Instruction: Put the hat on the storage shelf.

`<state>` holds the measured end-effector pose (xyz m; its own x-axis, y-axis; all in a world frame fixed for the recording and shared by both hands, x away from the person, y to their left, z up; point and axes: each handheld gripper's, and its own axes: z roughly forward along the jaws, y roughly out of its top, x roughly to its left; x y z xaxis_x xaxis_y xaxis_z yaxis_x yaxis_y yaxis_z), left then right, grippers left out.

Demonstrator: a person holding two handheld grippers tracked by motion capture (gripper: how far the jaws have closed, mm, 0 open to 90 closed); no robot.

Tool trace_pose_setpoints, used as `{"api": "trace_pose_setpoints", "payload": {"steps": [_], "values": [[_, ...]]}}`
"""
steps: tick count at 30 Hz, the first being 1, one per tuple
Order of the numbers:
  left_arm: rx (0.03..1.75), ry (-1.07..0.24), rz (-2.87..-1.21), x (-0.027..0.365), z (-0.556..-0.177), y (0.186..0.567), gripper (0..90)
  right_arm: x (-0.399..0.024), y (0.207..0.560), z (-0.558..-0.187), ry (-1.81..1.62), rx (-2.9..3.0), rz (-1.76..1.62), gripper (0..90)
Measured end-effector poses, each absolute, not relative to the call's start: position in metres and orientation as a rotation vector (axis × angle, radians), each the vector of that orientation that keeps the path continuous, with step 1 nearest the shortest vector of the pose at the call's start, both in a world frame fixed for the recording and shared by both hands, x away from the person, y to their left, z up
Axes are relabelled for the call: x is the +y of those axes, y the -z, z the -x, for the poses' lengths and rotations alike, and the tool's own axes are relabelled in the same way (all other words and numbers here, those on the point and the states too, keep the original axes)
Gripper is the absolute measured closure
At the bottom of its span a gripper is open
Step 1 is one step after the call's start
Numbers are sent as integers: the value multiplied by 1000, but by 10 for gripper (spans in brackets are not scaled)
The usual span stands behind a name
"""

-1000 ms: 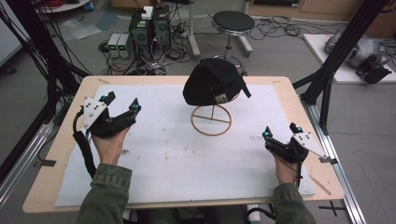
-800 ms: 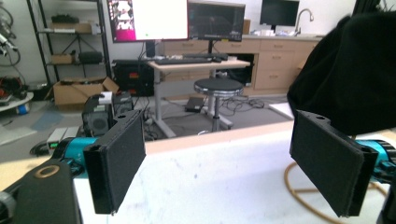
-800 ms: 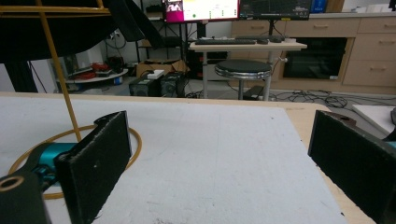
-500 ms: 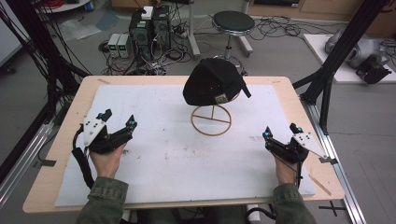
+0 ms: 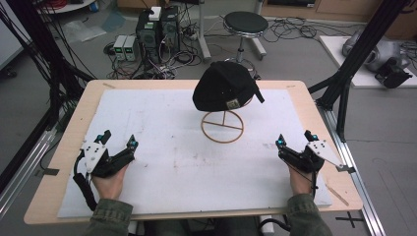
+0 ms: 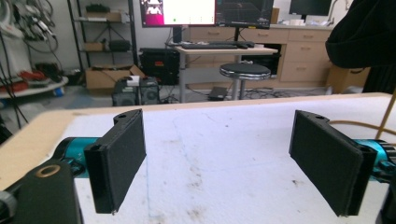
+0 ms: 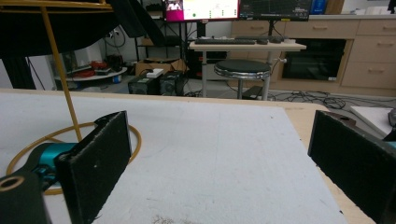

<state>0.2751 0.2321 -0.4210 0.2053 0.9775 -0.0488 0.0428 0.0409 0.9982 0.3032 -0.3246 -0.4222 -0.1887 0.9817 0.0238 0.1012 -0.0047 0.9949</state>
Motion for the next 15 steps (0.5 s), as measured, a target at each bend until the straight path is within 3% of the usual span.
{"api": "trace_pose_setpoints", "payload": {"steps": [15], "values": [[1135,-1039,-1261,240,-268,433,192,-326,424,-302,-1345,1409,-1217,50]]}}
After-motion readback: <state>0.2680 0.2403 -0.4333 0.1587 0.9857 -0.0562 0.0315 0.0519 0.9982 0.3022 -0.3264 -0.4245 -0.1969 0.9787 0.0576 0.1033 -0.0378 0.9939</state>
